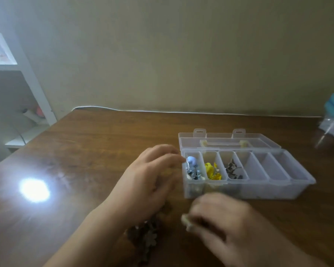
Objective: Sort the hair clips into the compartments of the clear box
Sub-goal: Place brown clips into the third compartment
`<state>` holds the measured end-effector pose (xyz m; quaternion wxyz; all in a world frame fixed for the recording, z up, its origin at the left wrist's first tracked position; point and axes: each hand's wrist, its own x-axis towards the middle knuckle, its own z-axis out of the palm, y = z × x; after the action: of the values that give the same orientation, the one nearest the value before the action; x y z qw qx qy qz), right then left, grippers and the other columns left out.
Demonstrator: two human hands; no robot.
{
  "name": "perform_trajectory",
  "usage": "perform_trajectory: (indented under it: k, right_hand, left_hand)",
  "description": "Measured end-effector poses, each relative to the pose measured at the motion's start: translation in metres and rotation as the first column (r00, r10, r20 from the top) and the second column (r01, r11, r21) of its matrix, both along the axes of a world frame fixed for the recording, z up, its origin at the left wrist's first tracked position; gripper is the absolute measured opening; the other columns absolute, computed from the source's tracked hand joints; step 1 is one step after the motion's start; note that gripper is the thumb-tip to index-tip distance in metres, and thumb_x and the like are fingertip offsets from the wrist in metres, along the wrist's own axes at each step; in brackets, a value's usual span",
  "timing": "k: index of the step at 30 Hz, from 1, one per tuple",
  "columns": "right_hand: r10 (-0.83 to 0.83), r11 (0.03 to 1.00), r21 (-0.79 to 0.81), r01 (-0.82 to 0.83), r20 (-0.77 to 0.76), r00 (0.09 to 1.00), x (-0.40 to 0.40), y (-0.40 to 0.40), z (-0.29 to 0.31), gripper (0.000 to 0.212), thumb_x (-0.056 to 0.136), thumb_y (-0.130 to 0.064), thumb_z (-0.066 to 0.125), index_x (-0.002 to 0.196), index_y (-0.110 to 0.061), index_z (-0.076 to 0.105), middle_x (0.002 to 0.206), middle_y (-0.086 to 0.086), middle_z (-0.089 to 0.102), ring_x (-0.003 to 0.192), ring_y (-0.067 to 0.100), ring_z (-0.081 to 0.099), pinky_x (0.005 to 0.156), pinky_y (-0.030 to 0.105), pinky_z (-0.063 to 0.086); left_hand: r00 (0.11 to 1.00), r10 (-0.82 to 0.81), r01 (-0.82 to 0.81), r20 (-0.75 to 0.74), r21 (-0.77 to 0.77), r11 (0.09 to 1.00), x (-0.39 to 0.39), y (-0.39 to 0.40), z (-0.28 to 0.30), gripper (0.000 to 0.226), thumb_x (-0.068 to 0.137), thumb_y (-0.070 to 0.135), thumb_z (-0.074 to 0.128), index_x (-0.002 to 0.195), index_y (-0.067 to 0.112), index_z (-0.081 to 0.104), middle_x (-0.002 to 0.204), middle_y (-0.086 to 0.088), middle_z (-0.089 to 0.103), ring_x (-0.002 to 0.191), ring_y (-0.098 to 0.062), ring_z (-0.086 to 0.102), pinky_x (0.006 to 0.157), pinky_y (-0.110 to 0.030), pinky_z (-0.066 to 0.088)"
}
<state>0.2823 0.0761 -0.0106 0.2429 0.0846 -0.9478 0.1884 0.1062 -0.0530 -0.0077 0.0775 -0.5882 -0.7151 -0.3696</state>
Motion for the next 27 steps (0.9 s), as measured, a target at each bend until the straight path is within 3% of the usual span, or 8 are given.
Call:
perform_trajectory:
  k: [3, 5, 7, 11, 17, 21, 24, 27]
  right_hand:
    - [-0.191, 0.972, -0.164, 0.170, -0.122, 0.974, 0.018, 0.029, 0.035, 0.013, 0.083, -0.040, 0.062, 0.093, -0.031, 0.063, 0.088, -0.021, 0.062, 0.084, -0.002, 0.061, 0.071, 0.009, 0.048]
    - [-0.351, 0.934, -0.130, 0.334, -0.138, 0.926, 0.028, 0.055, 0.050, 0.013, 0.085, -0.048, 0.060, 0.091, -0.037, 0.061, 0.087, -0.024, 0.060, 0.083, -0.002, 0.061, 0.066, 0.011, 0.050]
    - [-0.448, 0.894, -0.037, 0.447, -0.027, 0.894, 0.035, 0.077, 0.051, 0.010, 0.080, -0.049, 0.056, 0.089, -0.045, 0.056, 0.088, -0.026, 0.057, 0.078, -0.002, 0.059, 0.053, 0.016, 0.046]
    - [-0.465, 0.884, 0.048, 0.464, 0.178, 0.867, 0.041, 0.096, 0.046, 0.013, 0.075, -0.038, 0.062, 0.081, -0.047, 0.055, 0.085, -0.026, 0.056, 0.076, -0.002, 0.055, 0.057, 0.017, 0.042]
    - [-0.430, 0.902, 0.050, 0.429, 0.199, 0.881, 0.037, 0.095, 0.040, 0.021, 0.079, -0.034, 0.064, 0.092, -0.049, 0.058, 0.091, -0.030, 0.056, 0.087, -0.006, 0.055, 0.066, 0.015, 0.044]
    - [-0.433, 0.901, -0.012, 0.434, 0.053, 0.900, 0.038, 0.095, 0.045, 0.019, 0.080, -0.042, 0.053, 0.098, -0.040, 0.059, 0.099, -0.030, 0.055, 0.099, -0.008, 0.055, 0.072, 0.010, 0.046]
    - [-0.483, 0.871, -0.180, 0.458, -0.135, 0.865, 0.041, 0.098, 0.049, 0.015, 0.083, -0.026, 0.058, 0.097, -0.032, 0.062, 0.106, -0.022, 0.060, 0.100, -0.004, 0.058, 0.084, 0.007, 0.046]
    - [-0.476, 0.866, -0.259, 0.427, -0.170, 0.863, 0.035, 0.088, 0.045, 0.020, 0.081, -0.014, 0.063, 0.096, -0.027, 0.065, 0.106, -0.018, 0.062, 0.098, -0.001, 0.061, 0.083, 0.010, 0.049]
  left_hand:
    - [0.996, -0.063, 0.063, -0.070, -0.008, 0.998, 0.014, 0.005, -0.001, 0.022, 0.090, 0.039, 0.062, 0.106, 0.026, 0.071, 0.117, 0.012, 0.059, 0.112, -0.010, 0.056, 0.088, -0.033, 0.051]
    - [0.989, -0.065, 0.064, -0.130, -0.015, 0.998, 0.017, 0.009, -0.002, 0.019, 0.087, 0.041, 0.067, 0.098, 0.027, 0.071, 0.109, 0.013, 0.060, 0.102, -0.010, 0.058, 0.082, -0.033, 0.051]
    - [0.984, -0.049, 0.047, -0.170, -0.020, 0.999, 0.018, 0.012, -0.003, 0.015, 0.086, 0.038, 0.068, 0.095, 0.027, 0.071, 0.103, 0.014, 0.061, 0.095, -0.011, 0.058, 0.078, -0.032, 0.050]
    - [0.990, -0.056, 0.056, -0.130, -0.004, 0.998, 0.017, 0.013, -0.006, 0.007, 0.089, 0.020, 0.067, 0.094, 0.024, 0.069, 0.100, 0.016, 0.062, 0.093, -0.008, 0.059, 0.080, -0.021, 0.046]
    - [0.996, -0.034, 0.031, -0.077, -0.041, 0.999, 0.011, 0.008, -0.002, 0.021, 0.084, 0.007, 0.072, 0.094, 0.025, 0.068, 0.101, 0.019, 0.060, 0.095, -0.001, 0.061, 0.080, -0.010, 0.044]
    - [0.997, 0.015, -0.023, -0.079, -0.093, 0.995, -0.001, -0.003, 0.005, 0.028, 0.077, 0.002, 0.077, 0.087, 0.027, 0.067, 0.097, 0.020, 0.061, 0.086, -0.002, 0.063, 0.071, -0.011, 0.047]
    - [0.995, 0.059, -0.066, -0.079, -0.091, 0.994, -0.011, -0.010, 0.009, 0.020, 0.079, 0.010, 0.075, 0.084, 0.028, 0.067, 0.095, 0.018, 0.063, 0.084, -0.003, 0.065, 0.068, -0.019, 0.049]
    - [0.997, 0.068, -0.072, -0.048, -0.083, 0.994, -0.013, -0.013, 0.014, 0.008, 0.080, 0.029, 0.063, 0.085, 0.027, 0.068, 0.095, 0.017, 0.064, 0.087, -0.005, 0.065, 0.069, -0.027, 0.053]
